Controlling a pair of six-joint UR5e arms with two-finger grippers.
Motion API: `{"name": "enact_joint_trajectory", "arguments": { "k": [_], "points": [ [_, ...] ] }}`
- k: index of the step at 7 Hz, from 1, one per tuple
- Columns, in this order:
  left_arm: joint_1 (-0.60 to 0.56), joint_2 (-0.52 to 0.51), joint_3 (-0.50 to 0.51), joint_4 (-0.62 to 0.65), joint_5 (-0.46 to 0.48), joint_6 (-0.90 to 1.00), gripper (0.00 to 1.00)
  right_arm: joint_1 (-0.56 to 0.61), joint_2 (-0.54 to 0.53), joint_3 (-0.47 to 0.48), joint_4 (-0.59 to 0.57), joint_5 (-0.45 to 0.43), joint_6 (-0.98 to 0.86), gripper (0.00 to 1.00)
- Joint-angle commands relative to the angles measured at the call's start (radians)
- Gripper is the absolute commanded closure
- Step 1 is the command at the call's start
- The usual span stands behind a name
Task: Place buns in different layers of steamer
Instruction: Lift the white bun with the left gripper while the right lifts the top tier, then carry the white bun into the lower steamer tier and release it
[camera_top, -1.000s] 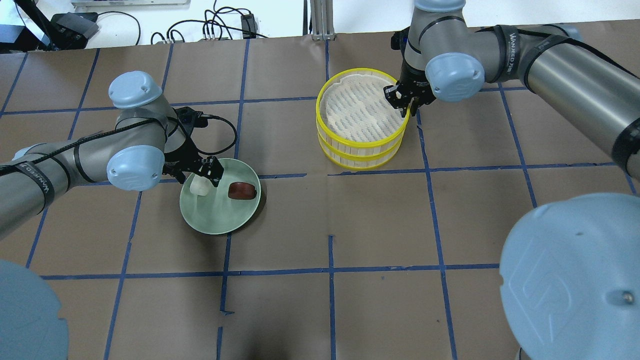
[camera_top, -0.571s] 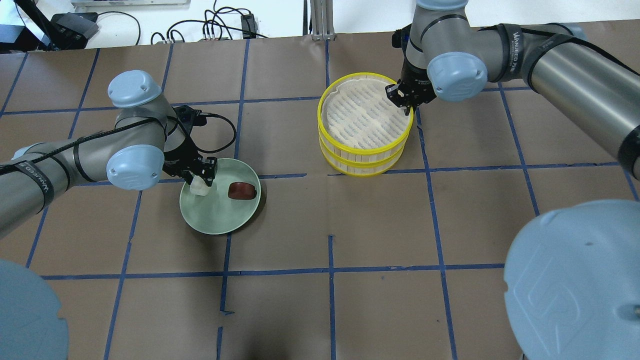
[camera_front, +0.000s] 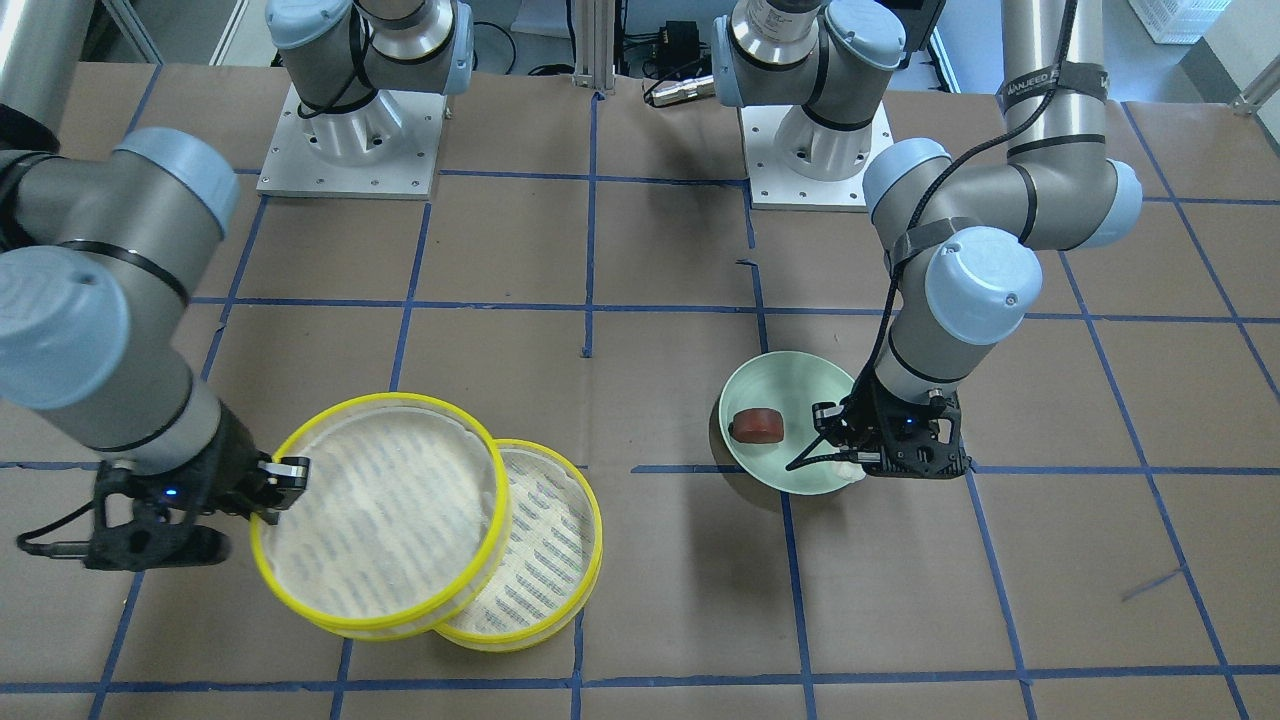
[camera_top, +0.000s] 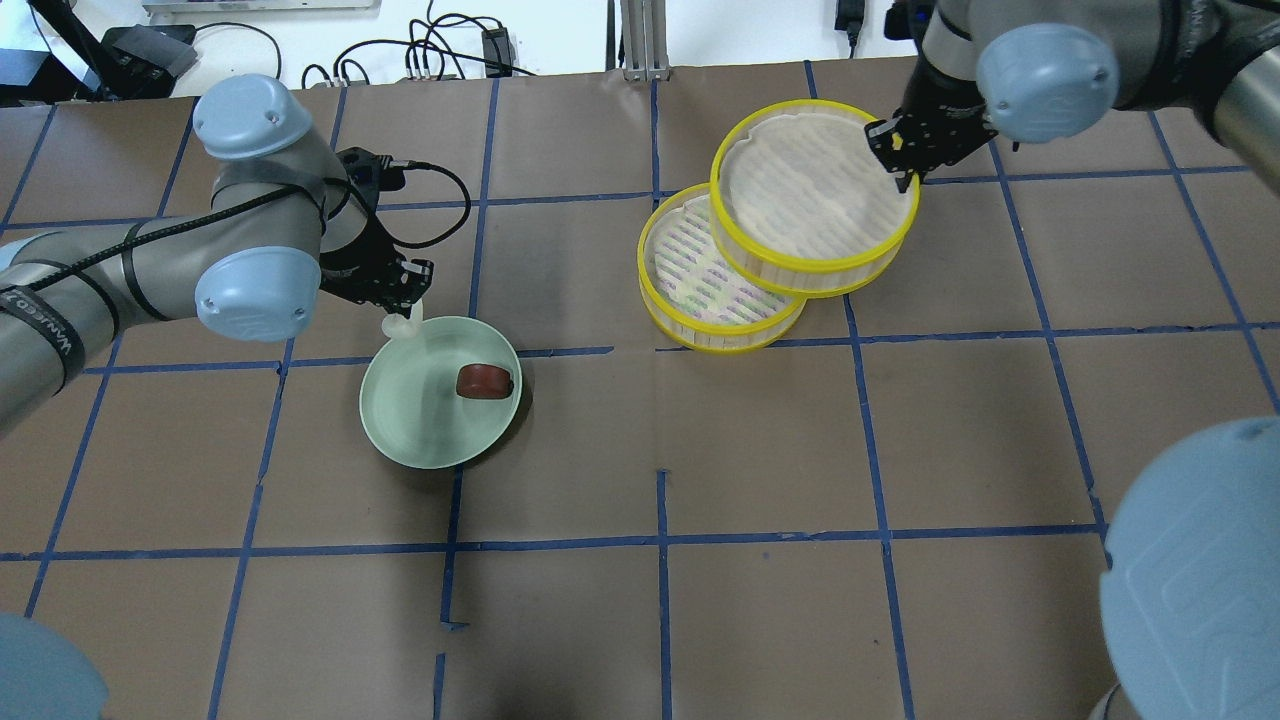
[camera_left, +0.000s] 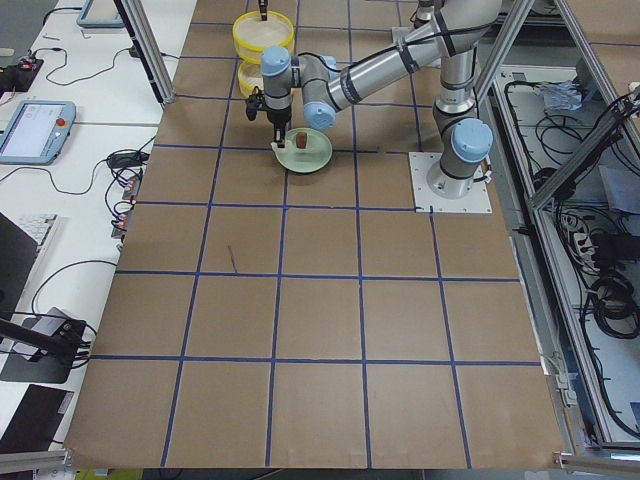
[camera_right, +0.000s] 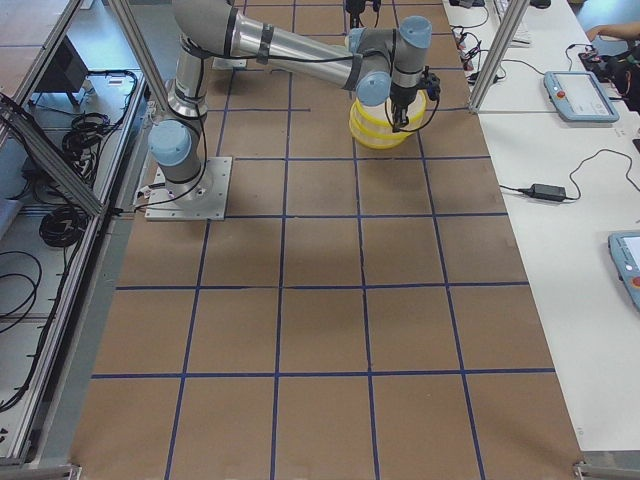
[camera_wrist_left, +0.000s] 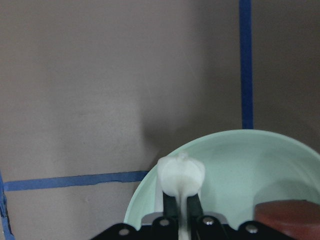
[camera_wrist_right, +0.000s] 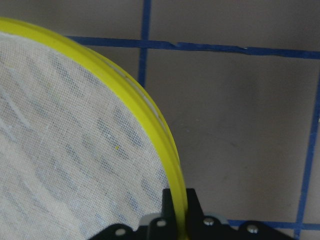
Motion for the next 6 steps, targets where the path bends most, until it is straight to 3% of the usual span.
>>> {"name": "enact_joint_trajectory", "arguments": {
  "k": [1,3,6],
  "points": [
    [-0.147,0.003,0.103,-0.063,-0.081,-0.234,0.99,-0.145,0.010,-0.003,-0.017,-0.008,-0.199,0.91],
    [-0.280,-0.029,0.166,-0.021,-0.221,-0.450,0.99,-0.206,0.078,0.008,-0.096,-0.067,-0.285,0.92],
    [-0.405,-0.194,0.189,0.237,-0.261,-0.655,0.99,-0.223,0.112,0.023,-0.159,-0.069,-0.290,0.92]
  ]
}}
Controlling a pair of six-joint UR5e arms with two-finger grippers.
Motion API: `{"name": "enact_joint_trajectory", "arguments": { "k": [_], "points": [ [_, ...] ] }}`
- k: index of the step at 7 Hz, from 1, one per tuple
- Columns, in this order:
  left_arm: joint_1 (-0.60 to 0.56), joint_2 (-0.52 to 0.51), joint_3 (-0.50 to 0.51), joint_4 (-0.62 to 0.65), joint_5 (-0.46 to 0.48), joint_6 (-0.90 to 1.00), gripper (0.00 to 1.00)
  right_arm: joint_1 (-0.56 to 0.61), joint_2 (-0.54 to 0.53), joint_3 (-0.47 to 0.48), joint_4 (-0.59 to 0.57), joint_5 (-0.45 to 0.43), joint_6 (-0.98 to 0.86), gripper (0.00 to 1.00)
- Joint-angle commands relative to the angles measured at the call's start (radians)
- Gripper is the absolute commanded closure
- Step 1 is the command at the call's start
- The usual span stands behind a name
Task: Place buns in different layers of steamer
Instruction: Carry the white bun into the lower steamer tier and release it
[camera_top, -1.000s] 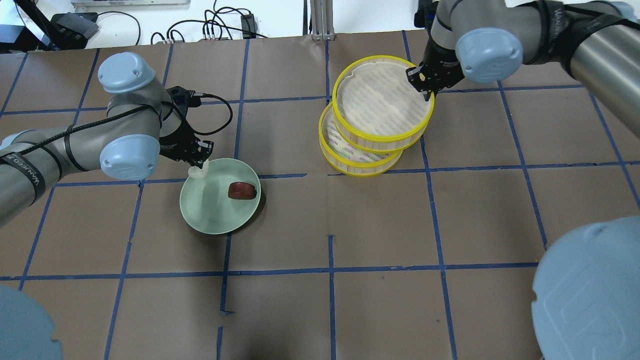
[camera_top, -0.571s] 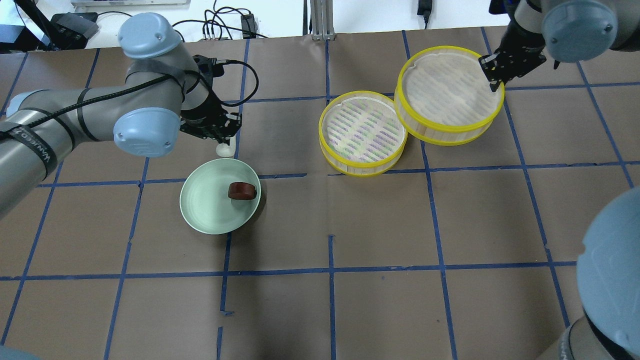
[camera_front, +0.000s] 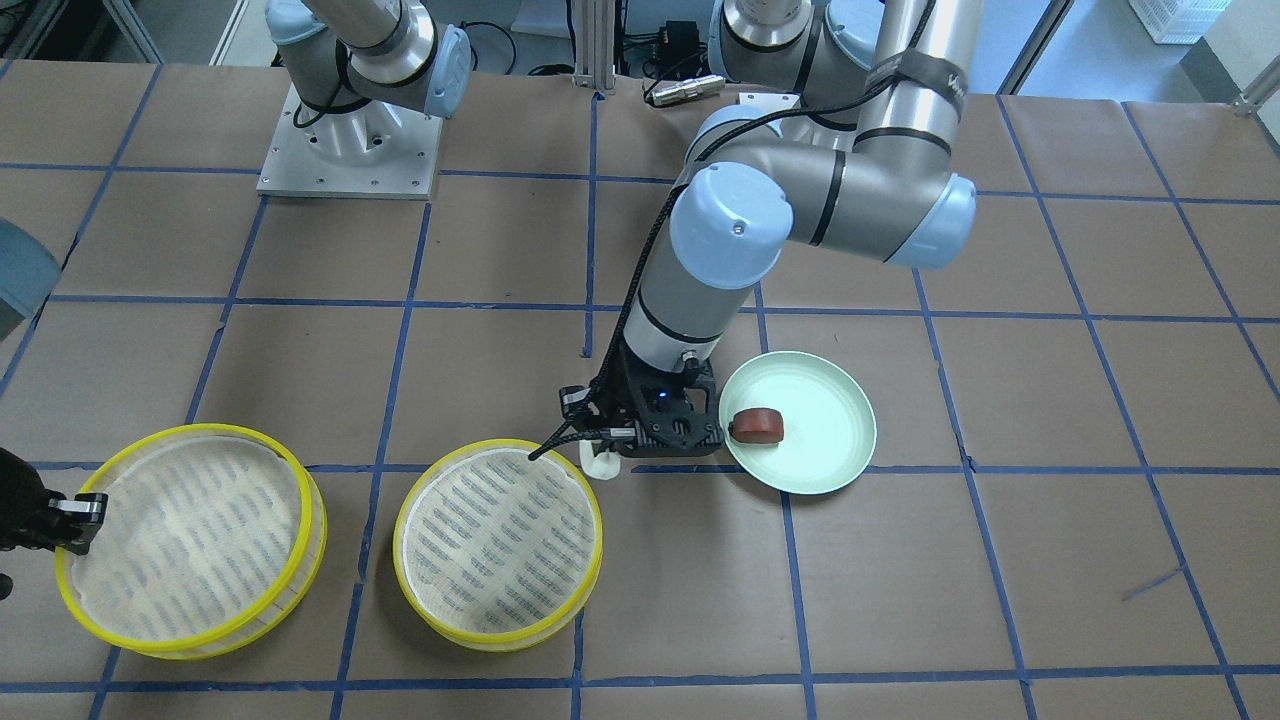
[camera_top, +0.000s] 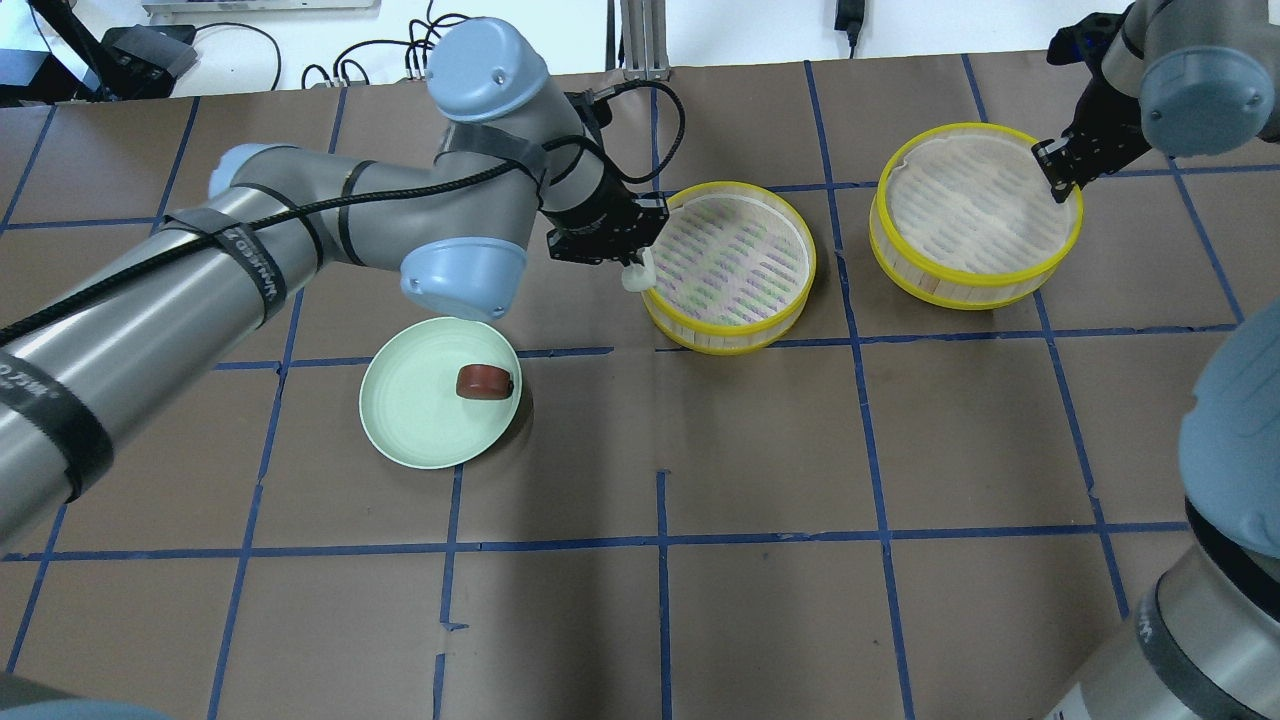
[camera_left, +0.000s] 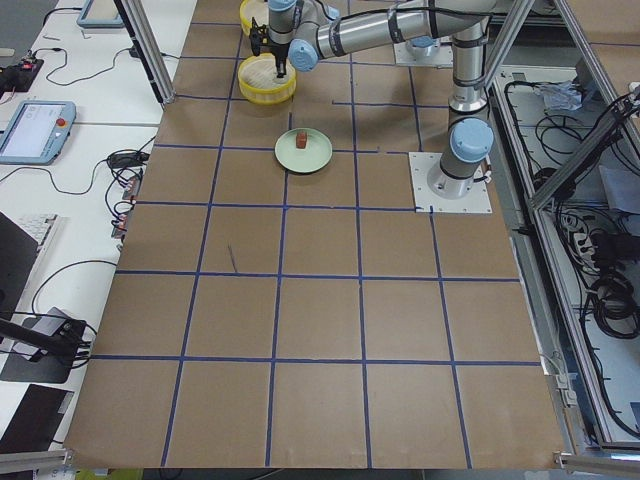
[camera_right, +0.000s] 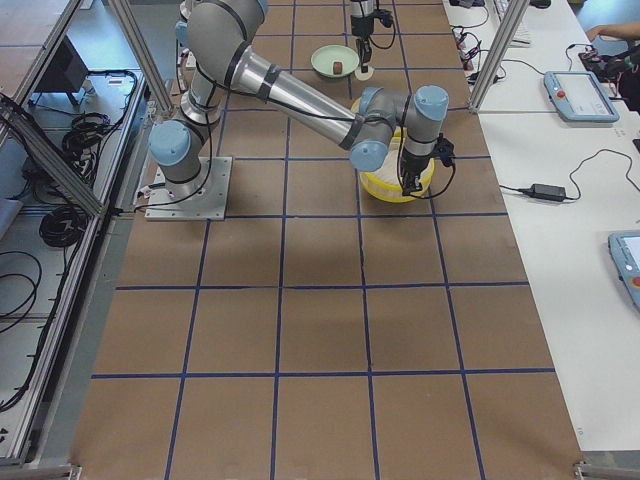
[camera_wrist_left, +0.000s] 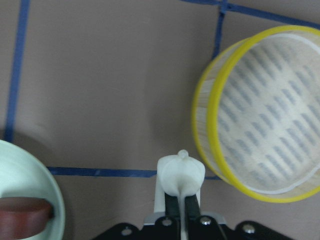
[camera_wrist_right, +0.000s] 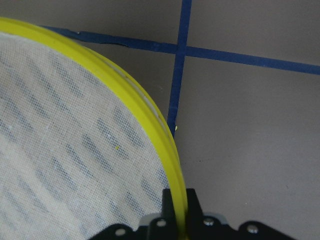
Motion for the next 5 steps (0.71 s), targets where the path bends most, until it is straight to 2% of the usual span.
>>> {"name": "enact_joint_trajectory", "arguments": {
  "k": [1,2,5],
  "points": [
    [-0.065,-0.112,0.034,0.114,-0.024,-0.119,0.92,-0.004,0.013,0.008,-0.026,-0.002,-0.004,0.92],
    [-0.065,-0.123,0.047,0.114,-0.022,-0.135,0.03,-0.004,0.013,0.011,-0.029,-0.002,-0.004,0.92],
    [-0.065,-0.091,0.048,0.113,-0.015,-0.111,0.00,-0.004,0.010,0.009,-0.029,-0.002,-0.004,0.91]
  ]
}}
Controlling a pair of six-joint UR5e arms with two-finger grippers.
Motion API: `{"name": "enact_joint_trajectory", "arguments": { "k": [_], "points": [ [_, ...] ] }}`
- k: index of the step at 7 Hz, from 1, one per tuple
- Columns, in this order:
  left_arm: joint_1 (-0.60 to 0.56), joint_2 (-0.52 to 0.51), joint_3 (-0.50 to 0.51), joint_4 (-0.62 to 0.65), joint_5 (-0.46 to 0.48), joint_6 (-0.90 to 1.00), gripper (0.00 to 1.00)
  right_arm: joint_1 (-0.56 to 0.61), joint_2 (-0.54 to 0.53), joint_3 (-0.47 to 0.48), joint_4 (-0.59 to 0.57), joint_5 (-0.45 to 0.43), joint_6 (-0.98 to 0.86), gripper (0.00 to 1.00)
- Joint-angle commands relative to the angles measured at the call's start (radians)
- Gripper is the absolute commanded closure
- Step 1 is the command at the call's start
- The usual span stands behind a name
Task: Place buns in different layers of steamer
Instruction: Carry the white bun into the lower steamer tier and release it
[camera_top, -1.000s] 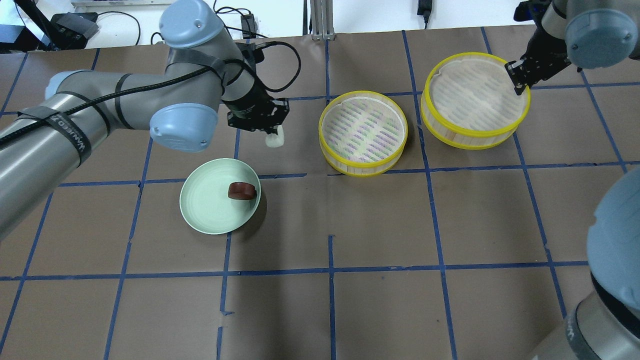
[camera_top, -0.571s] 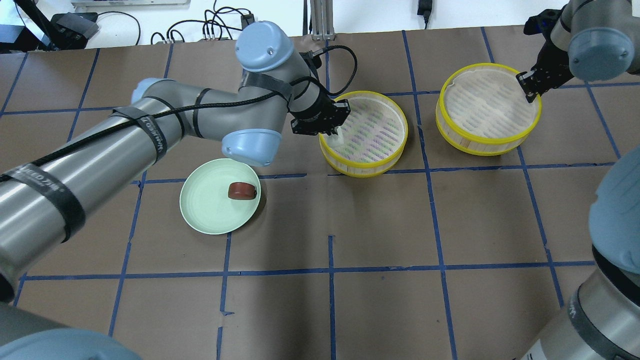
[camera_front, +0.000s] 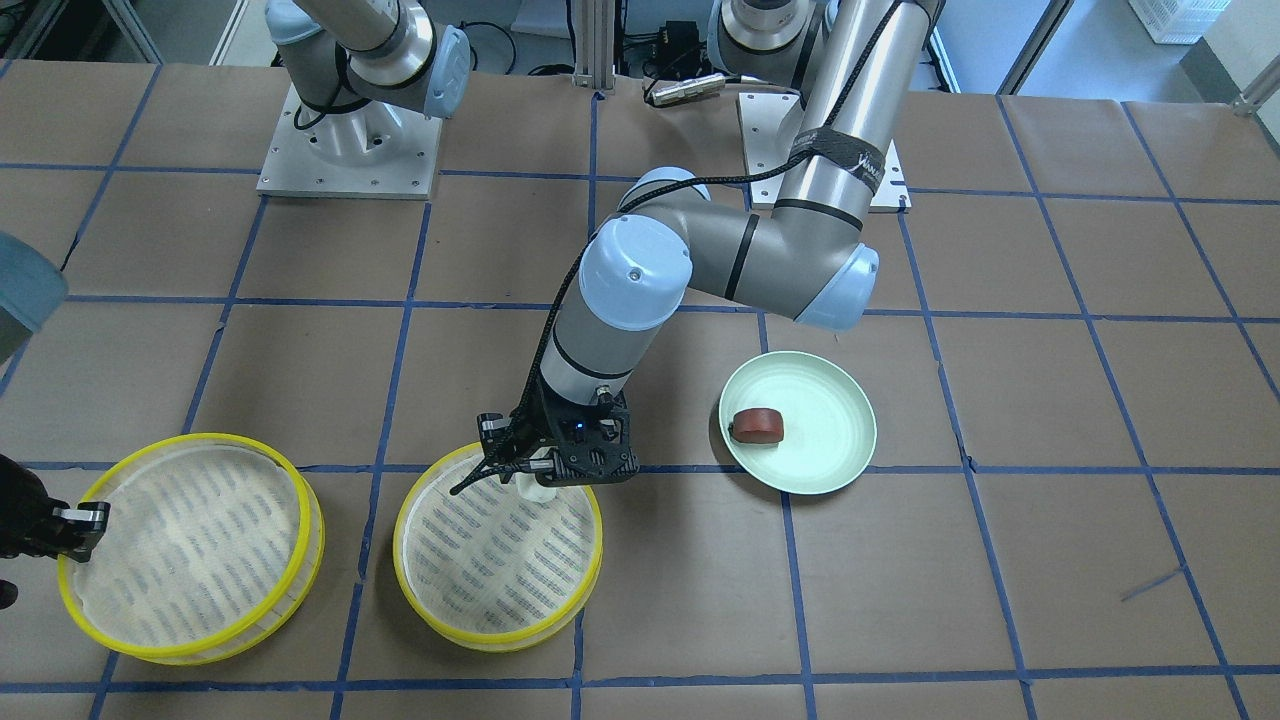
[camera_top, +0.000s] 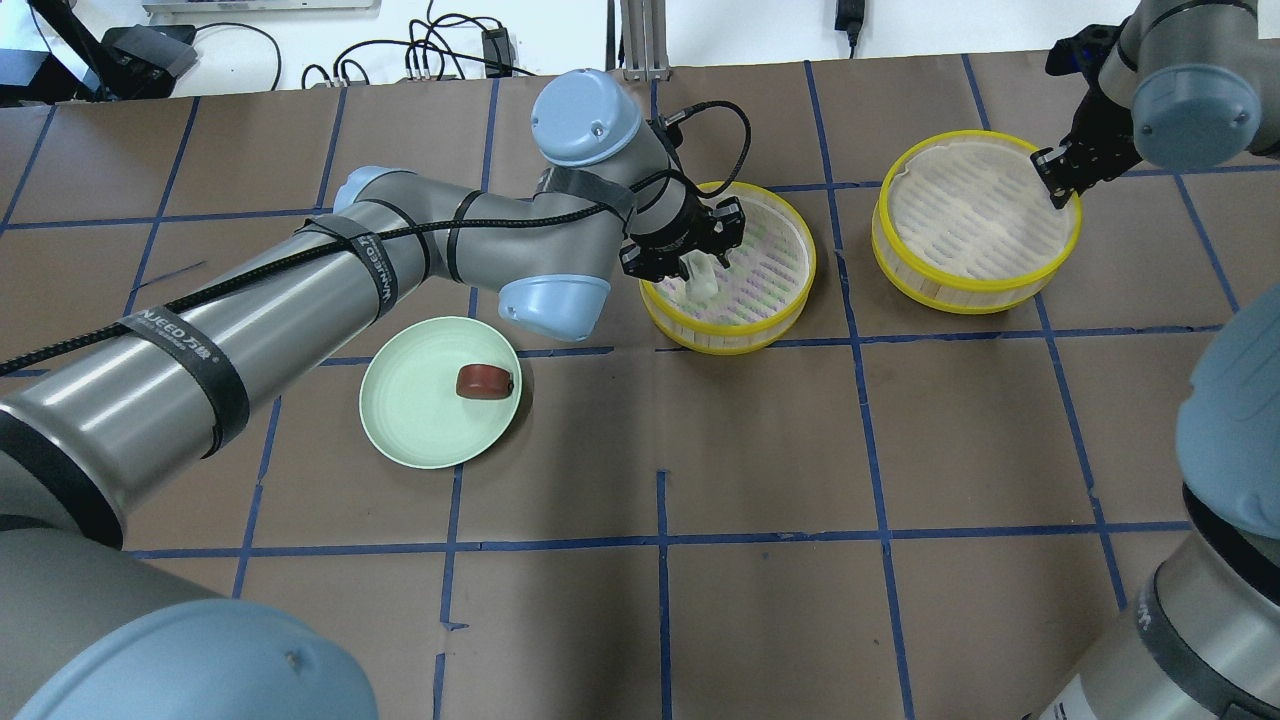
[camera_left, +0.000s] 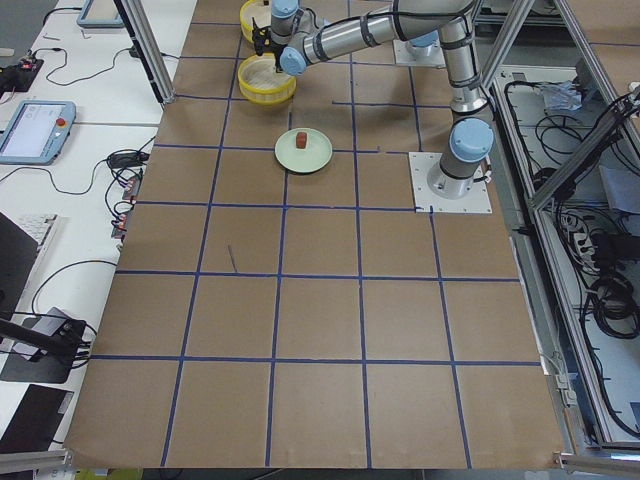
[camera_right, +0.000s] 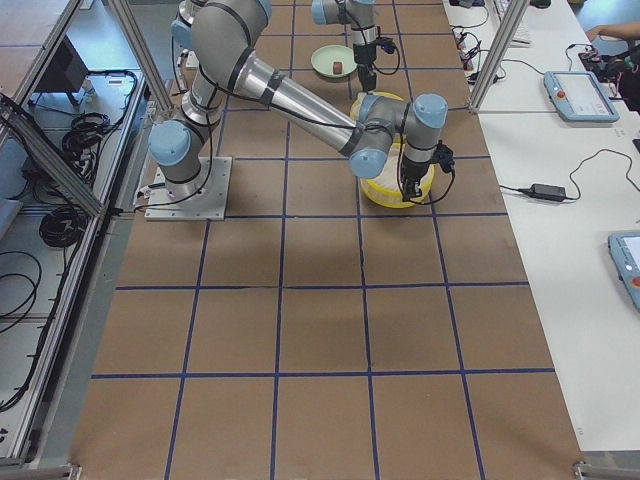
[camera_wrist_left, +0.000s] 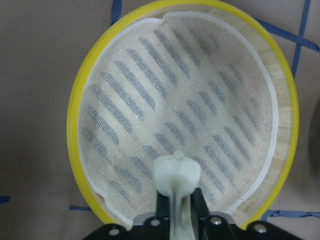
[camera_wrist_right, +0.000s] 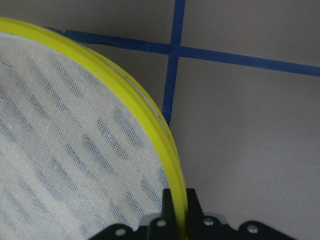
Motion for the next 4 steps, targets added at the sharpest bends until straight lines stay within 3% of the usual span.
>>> {"name": "enact_joint_trajectory", "arguments": {
  "k": [1,4],
  "points": [
    [0.002,0.019,0.003,-0.003,0.023,0.125,0.00,0.000,-0.008,-0.003,0.002,-0.002,0.000,0.91],
    [0.002,0.009,0.010,-0.001,0.031,0.015,0.01,0.000,-0.009,-0.003,0.002,0.000,0.002,0.90]
  ]
}}
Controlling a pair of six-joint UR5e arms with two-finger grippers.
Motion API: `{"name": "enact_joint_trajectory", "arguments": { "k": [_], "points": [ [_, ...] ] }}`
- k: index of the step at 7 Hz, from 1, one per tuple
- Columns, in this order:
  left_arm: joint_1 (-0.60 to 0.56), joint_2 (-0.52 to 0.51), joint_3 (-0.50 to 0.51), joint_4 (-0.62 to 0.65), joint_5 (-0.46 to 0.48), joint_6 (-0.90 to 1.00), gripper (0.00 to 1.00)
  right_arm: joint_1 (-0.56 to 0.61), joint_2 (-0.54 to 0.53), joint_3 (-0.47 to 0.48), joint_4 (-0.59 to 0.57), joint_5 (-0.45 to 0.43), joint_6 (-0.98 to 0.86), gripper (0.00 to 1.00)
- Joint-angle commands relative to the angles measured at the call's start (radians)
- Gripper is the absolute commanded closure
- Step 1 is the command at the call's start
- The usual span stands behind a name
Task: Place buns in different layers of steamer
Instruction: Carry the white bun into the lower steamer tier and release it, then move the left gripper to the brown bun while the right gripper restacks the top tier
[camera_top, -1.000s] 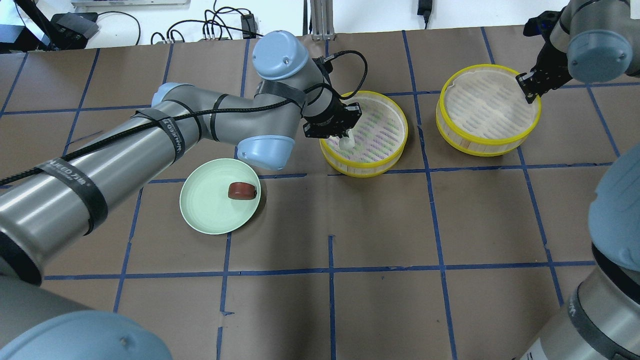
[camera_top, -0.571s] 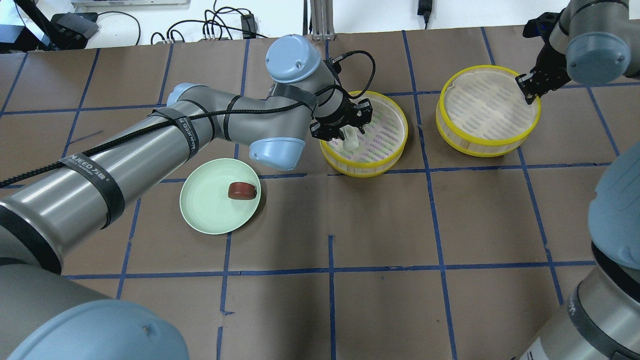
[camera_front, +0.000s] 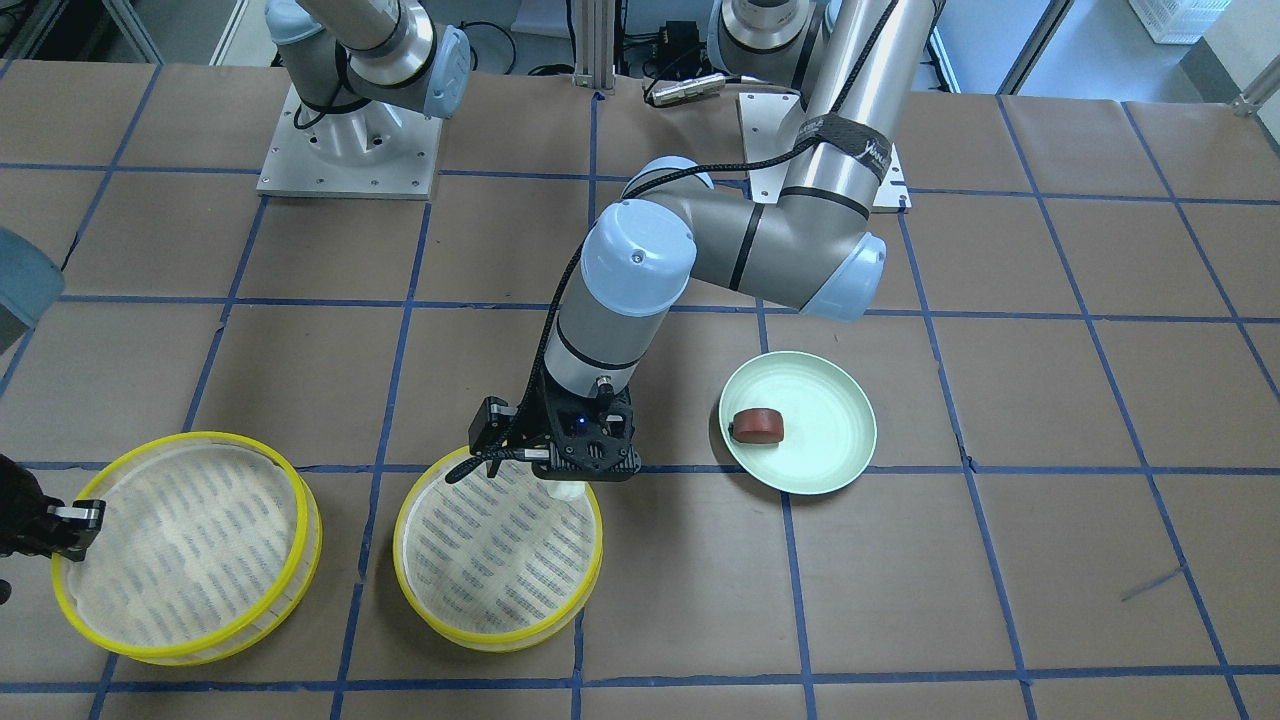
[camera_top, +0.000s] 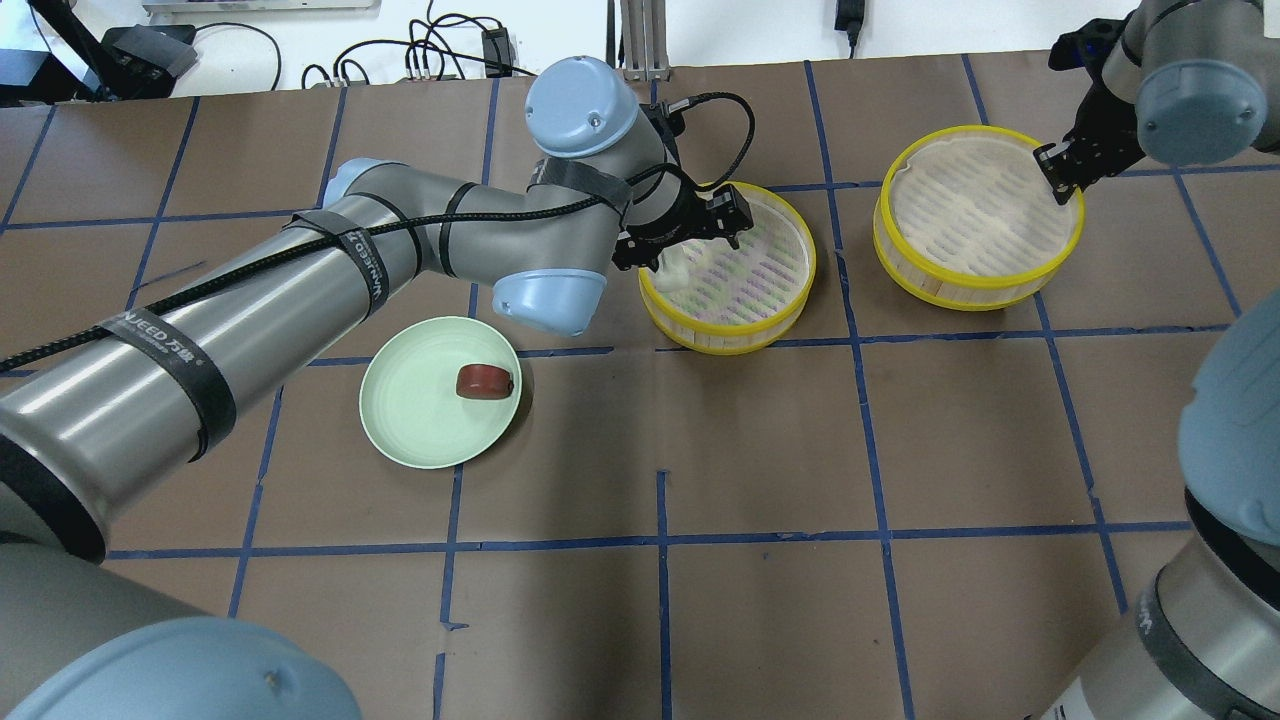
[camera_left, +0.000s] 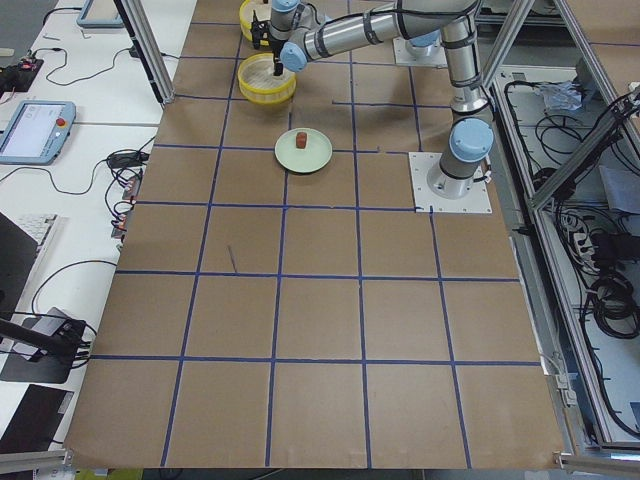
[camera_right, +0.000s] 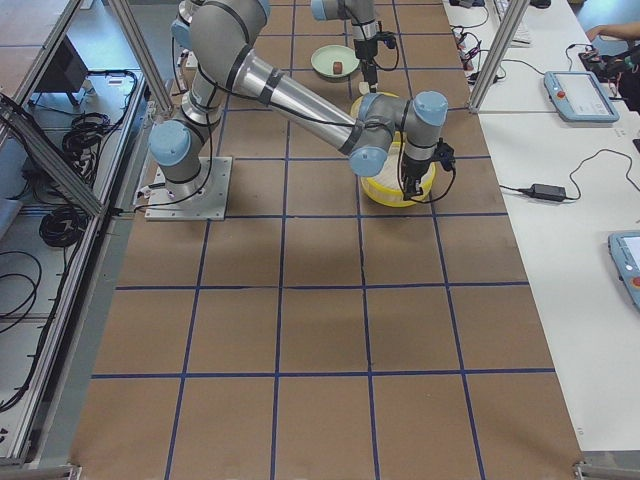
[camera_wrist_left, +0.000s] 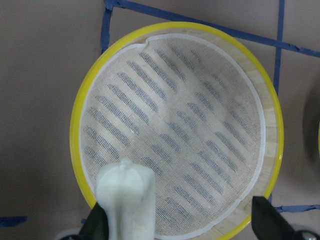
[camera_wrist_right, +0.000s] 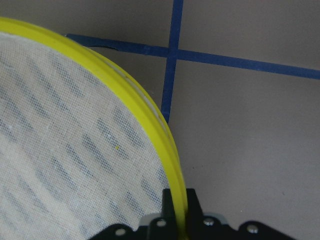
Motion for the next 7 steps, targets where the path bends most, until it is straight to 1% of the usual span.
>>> {"name": "enact_joint_trajectory", "arguments": {
  "k": [1,2,3,4,5,6,7],
  "points": [
    [-0.001,-0.004,0.017,0.004,-0.040,-0.071,0.01,0.000,0.001,0.000,-0.001,0.002,0.001,0.90],
    [-0.001,-0.016,0.020,0.022,-0.123,-0.106,0.02,0.000,-0.001,0.000,0.001,0.002,0.001,0.90],
    [0.000,-0.015,0.019,0.033,-0.120,-0.093,0.01,0.000,-0.006,-0.002,0.010,0.005,0.010,0.90],
    [0.011,0.010,-0.006,0.028,-0.063,0.055,0.00,0.021,-0.045,-0.002,0.018,0.011,0.053,0.90],
    [0.050,0.014,-0.018,-0.024,0.083,0.251,0.00,0.058,-0.062,-0.002,0.024,0.011,0.105,0.89],
    [0.095,0.031,-0.038,-0.088,0.130,0.373,0.00,0.104,-0.064,-0.003,0.024,0.003,0.148,0.89],
    [0.147,0.066,-0.097,-0.126,0.132,0.391,0.00,0.154,-0.073,-0.002,0.041,0.000,0.232,0.88]
  ]
}}
